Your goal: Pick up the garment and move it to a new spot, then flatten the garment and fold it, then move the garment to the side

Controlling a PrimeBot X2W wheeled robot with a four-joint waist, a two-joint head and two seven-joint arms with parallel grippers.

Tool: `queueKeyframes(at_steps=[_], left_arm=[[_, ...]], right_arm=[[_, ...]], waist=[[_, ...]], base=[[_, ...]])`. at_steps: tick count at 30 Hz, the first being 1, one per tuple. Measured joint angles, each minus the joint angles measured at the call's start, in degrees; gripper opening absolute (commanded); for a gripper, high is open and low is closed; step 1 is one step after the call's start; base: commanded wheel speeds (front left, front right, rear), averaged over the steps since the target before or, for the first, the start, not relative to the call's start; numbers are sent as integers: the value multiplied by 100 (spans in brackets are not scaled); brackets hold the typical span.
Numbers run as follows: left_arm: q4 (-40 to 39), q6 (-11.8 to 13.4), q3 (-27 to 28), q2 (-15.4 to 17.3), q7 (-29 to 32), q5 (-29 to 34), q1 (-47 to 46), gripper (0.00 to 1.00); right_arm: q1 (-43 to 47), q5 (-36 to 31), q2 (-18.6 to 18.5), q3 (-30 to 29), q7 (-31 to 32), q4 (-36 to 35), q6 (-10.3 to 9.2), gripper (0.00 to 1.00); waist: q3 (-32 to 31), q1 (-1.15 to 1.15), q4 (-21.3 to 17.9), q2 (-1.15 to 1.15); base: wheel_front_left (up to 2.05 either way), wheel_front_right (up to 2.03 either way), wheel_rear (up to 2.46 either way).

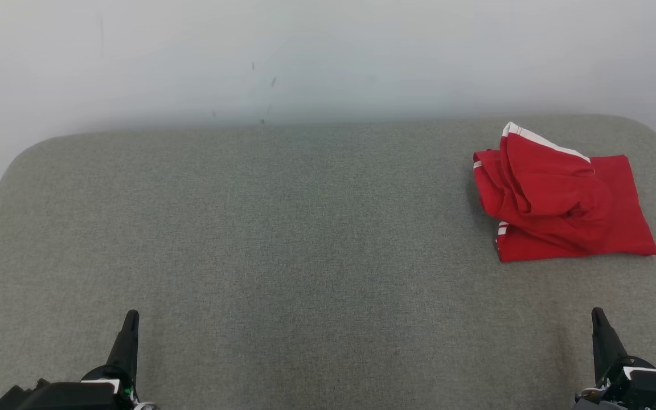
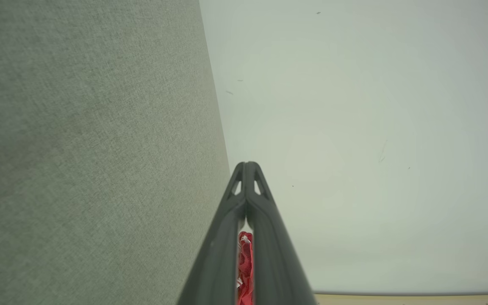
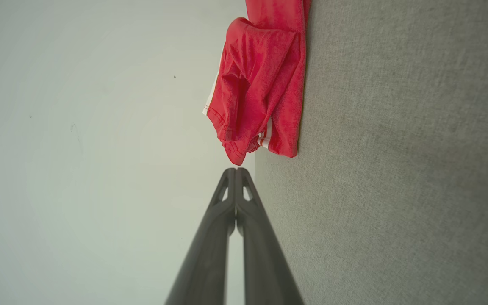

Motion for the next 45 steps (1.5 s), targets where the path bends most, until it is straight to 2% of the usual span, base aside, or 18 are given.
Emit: queueKeyframes(at_steps=[45], left_arm=[[10, 0, -1, -1, 0, 0, -2, 0]], right_arm=[[-2, 5, 0, 1, 0, 9, 18, 0]], waist=[[0, 0, 0, 0]], base=[[0, 0, 0]])
